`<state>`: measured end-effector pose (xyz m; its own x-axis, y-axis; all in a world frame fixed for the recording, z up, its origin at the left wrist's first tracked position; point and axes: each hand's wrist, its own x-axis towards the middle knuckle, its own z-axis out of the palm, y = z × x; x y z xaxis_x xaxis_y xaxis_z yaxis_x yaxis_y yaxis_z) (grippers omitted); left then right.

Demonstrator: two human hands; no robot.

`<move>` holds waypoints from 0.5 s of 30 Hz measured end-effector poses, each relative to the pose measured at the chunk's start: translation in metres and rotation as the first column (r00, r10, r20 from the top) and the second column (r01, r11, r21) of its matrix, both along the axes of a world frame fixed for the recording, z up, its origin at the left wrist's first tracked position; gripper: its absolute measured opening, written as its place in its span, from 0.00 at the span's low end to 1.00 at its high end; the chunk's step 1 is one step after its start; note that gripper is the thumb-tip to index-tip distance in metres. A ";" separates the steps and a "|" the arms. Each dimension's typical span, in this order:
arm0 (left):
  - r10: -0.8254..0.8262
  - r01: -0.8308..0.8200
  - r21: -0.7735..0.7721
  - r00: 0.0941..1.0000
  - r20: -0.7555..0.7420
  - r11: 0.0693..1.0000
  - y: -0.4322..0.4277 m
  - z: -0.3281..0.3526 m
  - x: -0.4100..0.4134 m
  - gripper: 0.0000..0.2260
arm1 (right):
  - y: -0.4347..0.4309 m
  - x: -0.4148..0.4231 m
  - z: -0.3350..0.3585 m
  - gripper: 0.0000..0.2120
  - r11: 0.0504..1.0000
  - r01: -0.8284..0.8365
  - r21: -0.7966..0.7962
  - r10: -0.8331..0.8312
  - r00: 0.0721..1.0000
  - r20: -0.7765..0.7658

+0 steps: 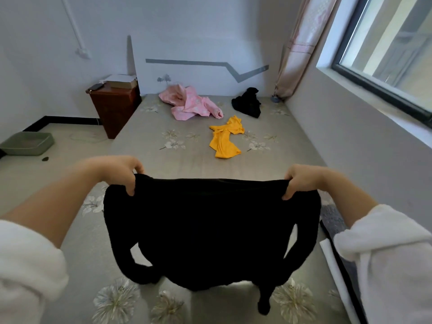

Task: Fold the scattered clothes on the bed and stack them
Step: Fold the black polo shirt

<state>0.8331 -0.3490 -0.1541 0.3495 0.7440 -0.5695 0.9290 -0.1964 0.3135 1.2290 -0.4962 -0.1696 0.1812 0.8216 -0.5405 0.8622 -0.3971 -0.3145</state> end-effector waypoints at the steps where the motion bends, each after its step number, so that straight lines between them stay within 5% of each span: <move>1: 0.015 -0.009 0.108 0.999 -0.052 0.994 0.008 -0.012 0.002 0.12 | 0.008 0.001 -0.011 0.10 0.999 -0.002 0.042 -0.003 0.994 0.110; 3: 0.086 -0.044 0.323 0.990 -0.114 0.945 0.020 -0.033 0.007 0.01 | 0.022 0.001 -0.033 0.14 0.992 0.041 0.119 -0.067 0.974 0.218; 6: 0.256 -0.137 0.568 0.957 -0.135 0.811 0.033 -0.061 0.008 0.06 | 0.033 -0.006 -0.056 0.08 0.963 0.078 0.256 -0.177 0.904 0.388; 9: 0.409 -0.402 0.562 0.905 0.122 0.723 0.043 -0.069 0.010 0.07 | 0.044 -0.007 -0.064 0.15 0.930 0.185 0.318 -0.315 0.846 0.430; 10: 0.487 -0.576 0.407 0.818 0.307 0.709 0.048 -0.069 0.013 0.08 | 0.050 -0.006 -0.062 0.16 0.900 0.303 0.313 -0.394 0.872 0.289; 11: 0.594 -0.732 0.133 0.632 0.498 0.668 0.052 -0.069 0.019 0.07 | 0.057 -0.007 -0.059 0.18 0.844 0.457 0.279 -0.489 0.871 0.053; 13: 0.731 -0.738 -0.384 0.212 0.649 0.555 0.059 -0.062 0.032 0.08 | 0.073 -0.011 -0.051 0.14 0.653 0.751 0.099 -0.604 0.595 -0.530; 15: 0.694 -0.660 -0.487 0.073 0.716 0.572 0.073 -0.060 0.041 0.13 | 0.090 -0.013 -0.047 0.11 0.477 0.869 0.133 -0.506 0.395 -0.767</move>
